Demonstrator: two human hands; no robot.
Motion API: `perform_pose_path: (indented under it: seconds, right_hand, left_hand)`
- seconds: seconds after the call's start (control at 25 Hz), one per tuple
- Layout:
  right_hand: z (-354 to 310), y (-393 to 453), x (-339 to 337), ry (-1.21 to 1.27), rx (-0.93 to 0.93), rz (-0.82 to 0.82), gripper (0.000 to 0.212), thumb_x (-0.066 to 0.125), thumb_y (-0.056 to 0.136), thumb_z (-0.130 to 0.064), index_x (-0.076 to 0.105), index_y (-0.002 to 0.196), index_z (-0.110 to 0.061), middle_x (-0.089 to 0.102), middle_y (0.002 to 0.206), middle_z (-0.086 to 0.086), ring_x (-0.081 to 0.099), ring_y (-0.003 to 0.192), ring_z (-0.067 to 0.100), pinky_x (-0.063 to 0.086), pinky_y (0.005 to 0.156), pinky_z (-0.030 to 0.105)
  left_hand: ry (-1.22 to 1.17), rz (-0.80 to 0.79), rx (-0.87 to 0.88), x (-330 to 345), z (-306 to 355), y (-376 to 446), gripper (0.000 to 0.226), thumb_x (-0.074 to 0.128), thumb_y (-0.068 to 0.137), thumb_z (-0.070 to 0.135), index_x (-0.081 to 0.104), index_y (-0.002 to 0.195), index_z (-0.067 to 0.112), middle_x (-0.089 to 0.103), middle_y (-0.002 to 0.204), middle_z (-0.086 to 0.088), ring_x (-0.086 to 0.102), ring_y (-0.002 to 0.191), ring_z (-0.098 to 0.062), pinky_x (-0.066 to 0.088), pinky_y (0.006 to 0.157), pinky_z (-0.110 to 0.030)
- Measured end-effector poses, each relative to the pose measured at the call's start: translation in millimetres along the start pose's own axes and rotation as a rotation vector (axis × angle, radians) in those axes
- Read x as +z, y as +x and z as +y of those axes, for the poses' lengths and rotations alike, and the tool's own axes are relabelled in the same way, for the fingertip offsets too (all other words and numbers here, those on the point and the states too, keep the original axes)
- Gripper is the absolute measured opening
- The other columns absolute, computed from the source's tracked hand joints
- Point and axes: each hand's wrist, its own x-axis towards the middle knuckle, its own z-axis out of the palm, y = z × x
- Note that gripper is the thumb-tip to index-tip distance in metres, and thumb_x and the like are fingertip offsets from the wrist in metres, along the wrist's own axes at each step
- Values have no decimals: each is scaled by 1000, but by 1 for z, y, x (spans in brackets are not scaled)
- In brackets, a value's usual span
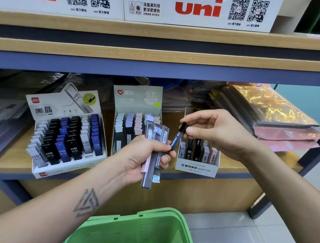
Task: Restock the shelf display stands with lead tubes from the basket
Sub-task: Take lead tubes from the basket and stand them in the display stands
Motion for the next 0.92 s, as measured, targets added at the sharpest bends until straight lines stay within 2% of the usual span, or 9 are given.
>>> perform_pose_path:
  seconds: [0.08, 0.16, 0.24, 0.32, 0.4, 0.52, 0.6, 0.68, 0.92]
  right_hand:
    - [0, -3, -2, -18, 15, -4, 29, 74, 83, -6, 72, 112, -3, 75, 93, 17, 74, 86, 25, 57, 76, 26]
    - [1, -3, -5, -43, 28, 56, 29, 72, 86, 1, 71, 114, -4, 75, 89, 17, 74, 83, 25, 58, 73, 26]
    - [-1, 0, -21, -118, -3, 277, 31, 72, 86, 3, 69, 115, -8, 75, 86, 13, 75, 82, 21, 60, 72, 27]
    - [-4, 4, -46, -280, -67, 575, 27, 76, 84, -1, 71, 109, -11, 75, 88, 3, 74, 81, 8, 60, 77, 22]
    - [0, 10, -64, -425, -105, 722, 26, 79, 84, -6, 75, 108, -13, 75, 96, -5, 71, 86, 1, 57, 82, 17]
    - [18, 23, -64, -563, -111, 718, 25, 79, 85, -12, 76, 109, -16, 74, 101, -6, 70, 94, 7, 56, 89, 26]
    - [27, 32, -58, -599, -122, 691, 22, 80, 84, -12, 74, 104, -18, 73, 96, -6, 69, 92, 9, 57, 88, 31]
    - [28, 39, -54, -634, -152, 679, 19, 79, 85, -12, 73, 101, -20, 71, 92, -7, 68, 90, 11, 57, 86, 29]
    - [35, 51, -48, -720, -170, 663, 18, 75, 88, -9, 75, 106, -11, 71, 97, -2, 66, 93, 14, 54, 88, 28]
  left_hand:
    - [21, 4, 14, 4, -2, 2, 20, 56, 92, -9, 56, 111, -1, 64, 76, -20, 53, 49, -15, 46, 48, -22]
    - [46, 16, 41, 8, -4, 5, 19, 60, 92, -7, 58, 111, -3, 66, 80, -22, 53, 51, -16, 46, 50, -23]
    - [56, 28, 54, 11, -5, 9, 21, 63, 91, -3, 60, 111, -6, 68, 85, -23, 53, 51, -16, 46, 51, -23]
    - [53, 37, 56, 14, -5, 12, 20, 64, 90, -2, 61, 109, -6, 68, 83, -22, 53, 51, -16, 46, 50, -23]
    - [55, 36, 51, 15, -6, 13, 18, 64, 90, -3, 61, 108, -7, 68, 81, -22, 53, 51, -16, 46, 50, -23]
    - [67, 34, 35, 14, -9, 14, 19, 64, 90, -2, 61, 108, -7, 67, 82, -22, 53, 52, -16, 46, 49, -23]
    - [71, 32, 36, 12, -9, 14, 20, 65, 89, -2, 61, 108, -7, 66, 82, -22, 53, 52, -16, 46, 49, -23]
    - [78, 30, 39, 11, -9, 14, 20, 64, 89, -3, 61, 109, -7, 66, 82, -22, 53, 52, -16, 47, 48, -23]
    - [77, 25, 33, 8, -8, 14, 21, 64, 89, -4, 61, 110, -7, 65, 82, -23, 54, 52, -17, 47, 48, -23]
